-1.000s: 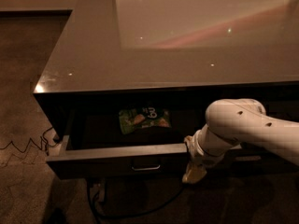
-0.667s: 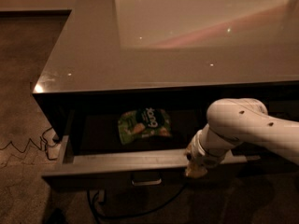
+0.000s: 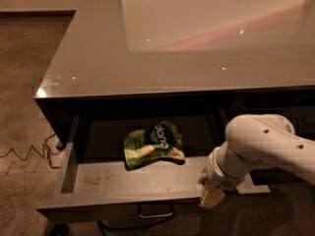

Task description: Open top drawer

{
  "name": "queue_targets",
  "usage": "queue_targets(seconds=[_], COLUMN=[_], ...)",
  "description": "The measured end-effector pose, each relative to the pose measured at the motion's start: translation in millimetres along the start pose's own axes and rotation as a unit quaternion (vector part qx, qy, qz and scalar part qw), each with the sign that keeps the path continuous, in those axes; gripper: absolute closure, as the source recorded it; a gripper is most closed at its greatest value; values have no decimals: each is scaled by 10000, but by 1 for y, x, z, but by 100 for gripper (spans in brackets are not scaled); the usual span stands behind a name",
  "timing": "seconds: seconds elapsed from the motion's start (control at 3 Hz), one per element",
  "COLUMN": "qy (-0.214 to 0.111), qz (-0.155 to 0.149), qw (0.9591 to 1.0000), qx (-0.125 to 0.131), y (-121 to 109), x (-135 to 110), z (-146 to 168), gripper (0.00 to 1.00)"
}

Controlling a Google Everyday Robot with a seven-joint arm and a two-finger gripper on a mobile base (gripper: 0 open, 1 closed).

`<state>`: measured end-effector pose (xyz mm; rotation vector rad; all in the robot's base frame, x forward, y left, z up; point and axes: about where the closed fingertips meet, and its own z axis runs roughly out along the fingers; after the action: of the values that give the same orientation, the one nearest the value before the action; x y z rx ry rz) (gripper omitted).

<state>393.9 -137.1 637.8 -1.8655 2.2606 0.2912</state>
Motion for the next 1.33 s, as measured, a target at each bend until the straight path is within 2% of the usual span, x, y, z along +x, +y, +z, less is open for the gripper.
queue_targets(seconds=[0.33,0.67,1.0,1.33], qy=[64,64,114,144], qz=[228,229,447,804], qw=[9997,9997,9989,9964], qx=[-59,-59,-103,-208], y=[29,28,55,107], x=[15,14,25,35], z=[-3,-2,-7,-16], gripper=[62,39,15,0])
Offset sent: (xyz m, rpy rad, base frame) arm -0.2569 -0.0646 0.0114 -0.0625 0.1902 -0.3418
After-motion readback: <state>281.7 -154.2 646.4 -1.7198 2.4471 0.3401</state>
